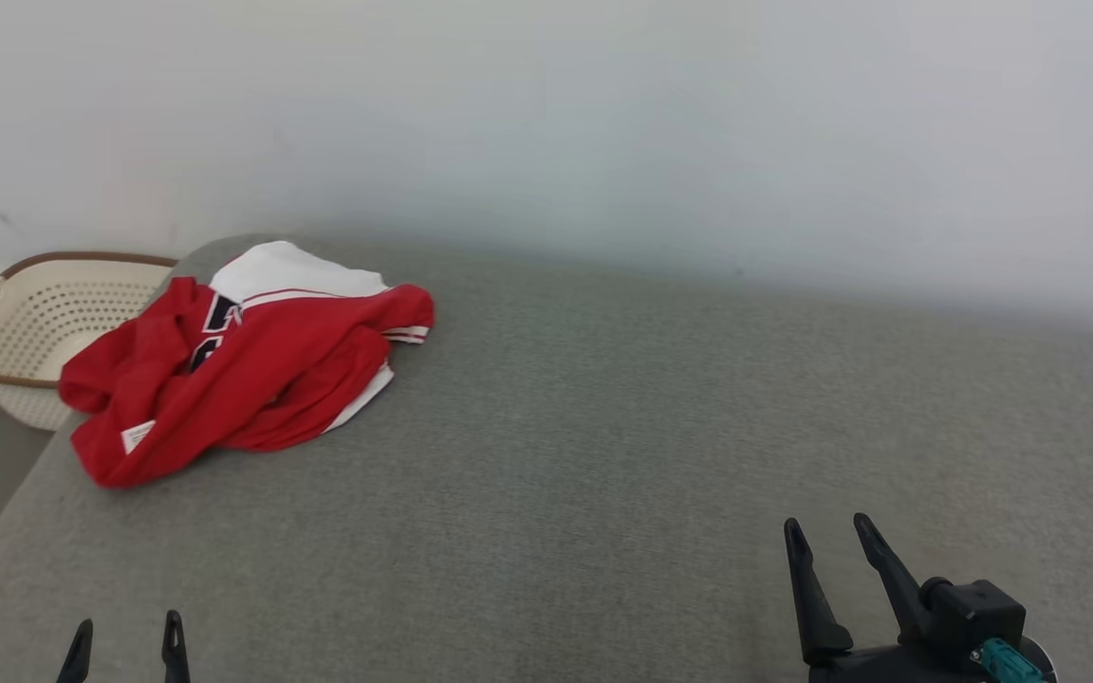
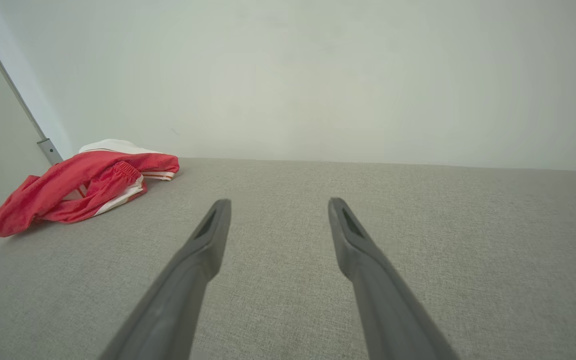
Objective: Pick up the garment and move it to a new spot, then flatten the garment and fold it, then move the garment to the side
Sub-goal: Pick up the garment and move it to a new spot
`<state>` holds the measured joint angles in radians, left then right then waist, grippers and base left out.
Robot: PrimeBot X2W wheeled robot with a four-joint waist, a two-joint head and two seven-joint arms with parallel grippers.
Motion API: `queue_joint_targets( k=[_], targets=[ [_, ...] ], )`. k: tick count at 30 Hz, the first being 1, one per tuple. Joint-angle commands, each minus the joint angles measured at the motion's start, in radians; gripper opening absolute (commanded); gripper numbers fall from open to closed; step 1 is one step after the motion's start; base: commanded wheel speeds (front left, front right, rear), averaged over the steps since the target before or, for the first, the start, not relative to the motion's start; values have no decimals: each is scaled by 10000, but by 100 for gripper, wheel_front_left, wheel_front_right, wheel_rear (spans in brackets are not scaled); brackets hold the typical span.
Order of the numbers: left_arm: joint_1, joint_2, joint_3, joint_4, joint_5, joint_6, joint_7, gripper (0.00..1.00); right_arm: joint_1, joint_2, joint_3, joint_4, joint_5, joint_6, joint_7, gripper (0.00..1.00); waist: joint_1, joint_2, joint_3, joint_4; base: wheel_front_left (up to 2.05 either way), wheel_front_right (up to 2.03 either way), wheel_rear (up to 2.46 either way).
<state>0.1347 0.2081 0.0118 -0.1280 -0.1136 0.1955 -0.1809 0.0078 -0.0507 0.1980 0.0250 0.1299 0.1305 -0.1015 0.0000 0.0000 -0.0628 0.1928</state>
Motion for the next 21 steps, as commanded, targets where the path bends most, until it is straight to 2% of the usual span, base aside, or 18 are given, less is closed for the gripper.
queue_joint_targets(
  k=[1,8,21],
  targets=[
    [148,57,16,-37,13,59,23,100,81,8,40,28,89,4,-51,100,0,0,-47,538,0,0,0],
    [241,153,44,-78,-58,86,178,100,154,8,148,133,164,4,-88,100,0,0,-156,1430,0,0,0],
    [395,282,3,-238,-12,194,342,100,161,7,410,296,389,4,-204,100,0,0,-312,2371,0,0,0]
  ],
)
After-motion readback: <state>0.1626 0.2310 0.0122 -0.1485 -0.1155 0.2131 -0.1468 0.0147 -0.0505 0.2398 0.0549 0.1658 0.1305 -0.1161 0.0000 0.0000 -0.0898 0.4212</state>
